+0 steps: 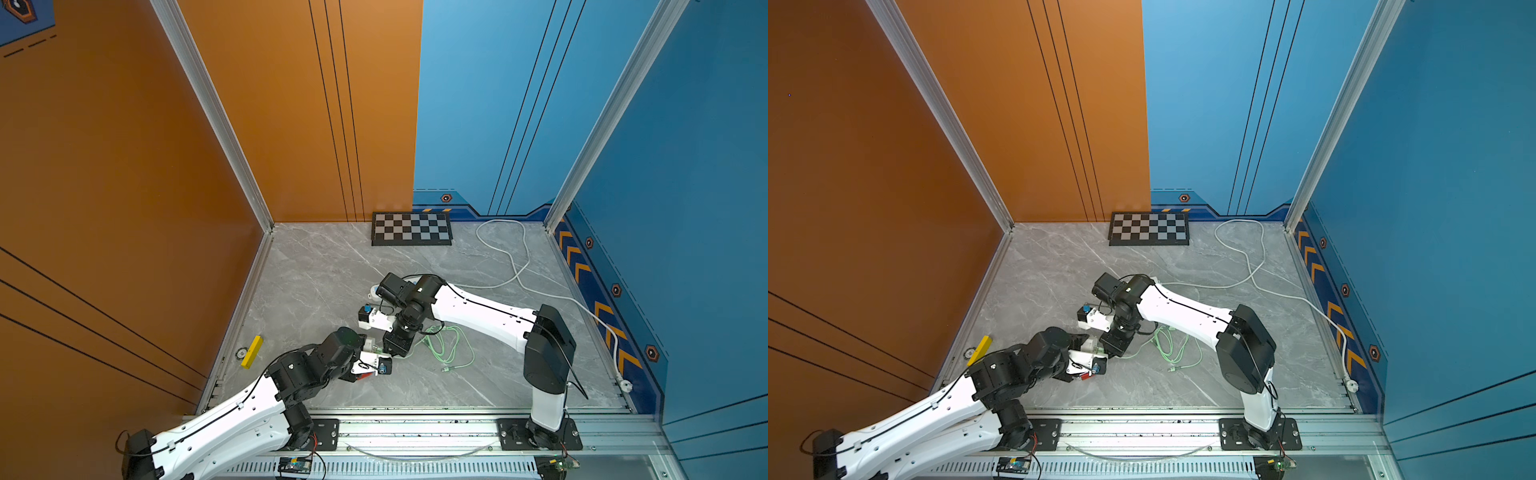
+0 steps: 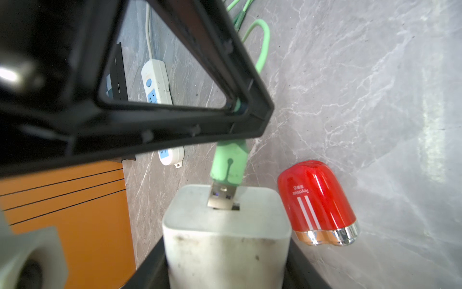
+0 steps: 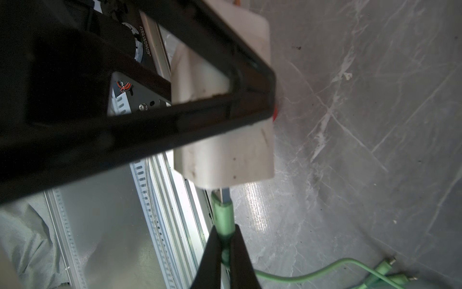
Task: Charge the electric shaver
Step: Insert the charging cable into the plug.
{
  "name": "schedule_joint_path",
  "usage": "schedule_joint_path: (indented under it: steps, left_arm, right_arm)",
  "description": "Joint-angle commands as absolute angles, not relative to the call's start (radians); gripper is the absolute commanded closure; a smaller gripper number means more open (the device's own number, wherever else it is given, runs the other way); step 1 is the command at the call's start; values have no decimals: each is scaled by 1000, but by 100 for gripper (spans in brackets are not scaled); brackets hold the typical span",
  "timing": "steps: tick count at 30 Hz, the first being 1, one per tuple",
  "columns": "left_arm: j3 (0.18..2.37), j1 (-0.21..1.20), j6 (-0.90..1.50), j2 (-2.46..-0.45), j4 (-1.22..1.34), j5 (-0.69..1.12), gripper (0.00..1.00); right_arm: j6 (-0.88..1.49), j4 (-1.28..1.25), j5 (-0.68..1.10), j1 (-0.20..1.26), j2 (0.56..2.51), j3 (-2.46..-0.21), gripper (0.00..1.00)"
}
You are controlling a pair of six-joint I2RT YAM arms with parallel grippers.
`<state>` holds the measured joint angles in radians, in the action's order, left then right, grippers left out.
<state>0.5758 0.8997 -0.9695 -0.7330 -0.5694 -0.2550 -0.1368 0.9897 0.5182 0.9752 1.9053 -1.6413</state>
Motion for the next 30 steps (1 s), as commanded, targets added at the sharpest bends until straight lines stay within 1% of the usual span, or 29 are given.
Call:
schedule_joint_path:
  steps: [1,15,18,30]
  left_arm:
    - [584,922,-989,-727,-523,-238,100]
    - [569,919,-989,-713,-511,-255,100]
    - [565,922,-1029,-713,-511,-253,100]
    - [565,956,-1027,-735,-511,-255,100]
  right_arm:
    - [-106,976,481,973,1937,-1678,100]
    - [-91,974,488,983,1950,-1668,100]
    - [-88,974,486,979,1950,-1670,100]
    - [-55,951,467,956,1976,-1721,100]
